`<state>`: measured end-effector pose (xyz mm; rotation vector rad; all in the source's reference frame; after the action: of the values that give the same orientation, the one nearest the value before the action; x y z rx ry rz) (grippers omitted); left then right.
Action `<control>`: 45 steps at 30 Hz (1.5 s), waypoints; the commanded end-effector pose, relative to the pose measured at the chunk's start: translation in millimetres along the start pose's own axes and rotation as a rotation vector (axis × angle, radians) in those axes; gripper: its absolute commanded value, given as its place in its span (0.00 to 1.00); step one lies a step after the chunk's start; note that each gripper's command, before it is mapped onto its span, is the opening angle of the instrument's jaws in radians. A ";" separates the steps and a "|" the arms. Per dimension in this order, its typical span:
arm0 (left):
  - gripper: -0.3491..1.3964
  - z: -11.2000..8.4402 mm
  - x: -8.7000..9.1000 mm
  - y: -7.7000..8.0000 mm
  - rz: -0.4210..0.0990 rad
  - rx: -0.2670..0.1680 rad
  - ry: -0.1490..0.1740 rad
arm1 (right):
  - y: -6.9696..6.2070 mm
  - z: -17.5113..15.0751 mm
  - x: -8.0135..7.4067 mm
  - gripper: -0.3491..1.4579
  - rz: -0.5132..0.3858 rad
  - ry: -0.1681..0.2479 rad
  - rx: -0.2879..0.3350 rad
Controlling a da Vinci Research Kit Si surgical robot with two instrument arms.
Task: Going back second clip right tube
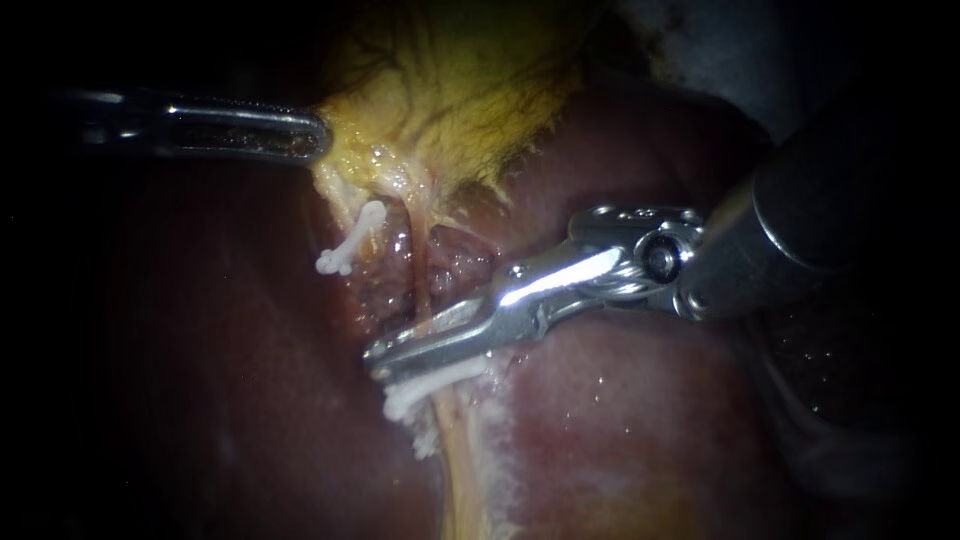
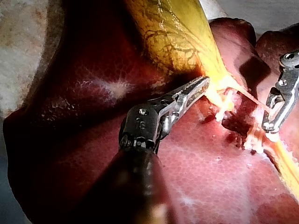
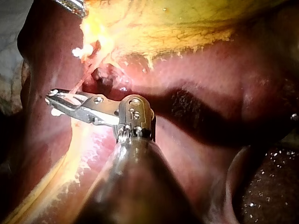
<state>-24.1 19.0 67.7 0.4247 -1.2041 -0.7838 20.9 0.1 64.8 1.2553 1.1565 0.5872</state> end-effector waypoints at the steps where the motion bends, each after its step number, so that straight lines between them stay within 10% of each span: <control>1: 0.00 0.0 0.0 0.0 0.000 -0.001 0.000 | 0.1 0.0 -0.1 0.00 -0.020 0.005 -0.006; 3: 0.00 0.0 0.0 0.0 0.000 -0.001 0.000 | 0.3 0.1 -0.4 0.01 -0.070 0.013 -0.026; 8: 0.00 0.0 0.0 0.0 0.001 0.000 0.000 | 1.5 0.7 -1.9 0.45 -0.183 0.015 -0.159; 21: 0.00 -0.1 0.0 0.1 0.001 0.001 0.001 | 0.4 -2.4 -5.2 0.53 -0.494 -0.034 -0.507; 34: 0.00 -0.2 0.0 0.1 0.001 0.001 0.001 | -5.5 -9.5 -5.5 0.53 -0.626 -0.052 -0.553; 45: 0.00 -0.1 0.0 0.1 0.001 0.001 0.001 | -7.3 -11.9 -5.2 0.53 -0.657 -0.063 -0.546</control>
<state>-23.9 19.0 67.7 0.4256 -1.2044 -0.7820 6.5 -1.4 60.9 0.3855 1.1665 0.3239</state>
